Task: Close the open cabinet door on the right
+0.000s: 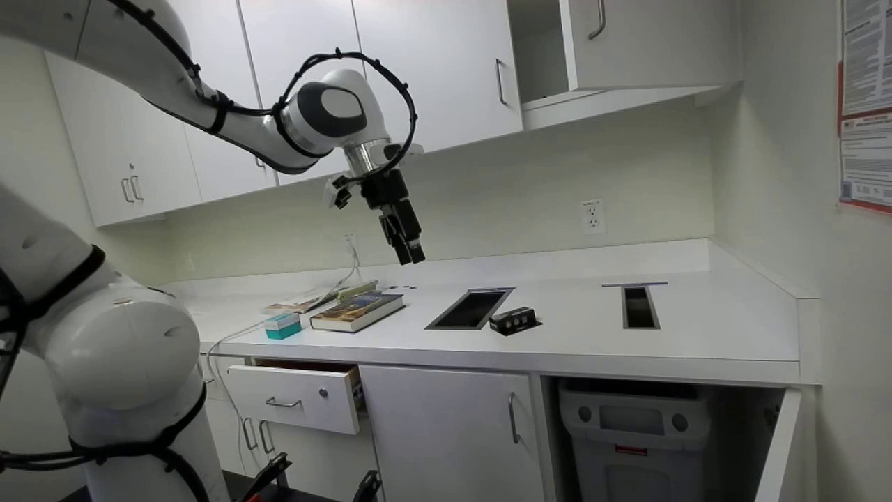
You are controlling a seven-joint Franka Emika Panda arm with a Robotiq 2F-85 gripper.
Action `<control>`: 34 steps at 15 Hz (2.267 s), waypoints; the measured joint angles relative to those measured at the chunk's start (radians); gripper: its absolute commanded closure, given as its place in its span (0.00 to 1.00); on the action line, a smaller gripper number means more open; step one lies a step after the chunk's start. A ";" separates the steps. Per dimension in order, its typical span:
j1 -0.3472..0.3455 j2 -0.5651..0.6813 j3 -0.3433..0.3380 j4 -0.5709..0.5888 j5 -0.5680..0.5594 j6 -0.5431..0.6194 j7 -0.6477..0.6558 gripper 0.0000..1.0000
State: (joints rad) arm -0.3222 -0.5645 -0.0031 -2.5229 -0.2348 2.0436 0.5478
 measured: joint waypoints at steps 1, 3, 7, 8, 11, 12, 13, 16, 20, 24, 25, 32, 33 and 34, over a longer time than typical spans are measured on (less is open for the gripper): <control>-0.013 0.010 -0.001 0.005 -0.011 0.000 0.043 0.00; -0.056 0.049 -0.013 0.027 -0.045 0.001 0.118 0.00; -0.137 0.186 -0.109 0.097 -0.107 0.044 0.215 0.00; -0.153 0.226 -0.142 0.118 -0.112 0.060 0.235 0.00; -0.186 0.340 -0.246 0.185 -0.113 0.113 0.282 0.00; -0.195 0.378 -0.281 0.208 -0.112 0.132 0.296 0.00; -0.202 0.416 -0.317 0.230 -0.107 0.152 0.313 0.00; -0.216 0.523 -0.405 0.291 -0.080 0.213 0.369 0.00; -0.219 0.606 -0.443 0.332 -0.082 0.263 0.508 0.00; -0.210 0.609 -0.441 0.338 -0.082 0.263 0.524 0.00; -0.209 0.609 -0.443 0.338 -0.082 0.263 0.524 0.00; -0.241 0.765 -0.525 0.467 0.104 0.239 0.413 0.00; -0.261 0.808 -0.531 0.501 0.156 0.231 0.363 0.00; -0.285 0.851 -0.533 0.537 0.207 0.224 0.314 0.00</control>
State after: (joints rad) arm -0.6077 0.2868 -0.5356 -1.9856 -0.0279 2.2672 0.8619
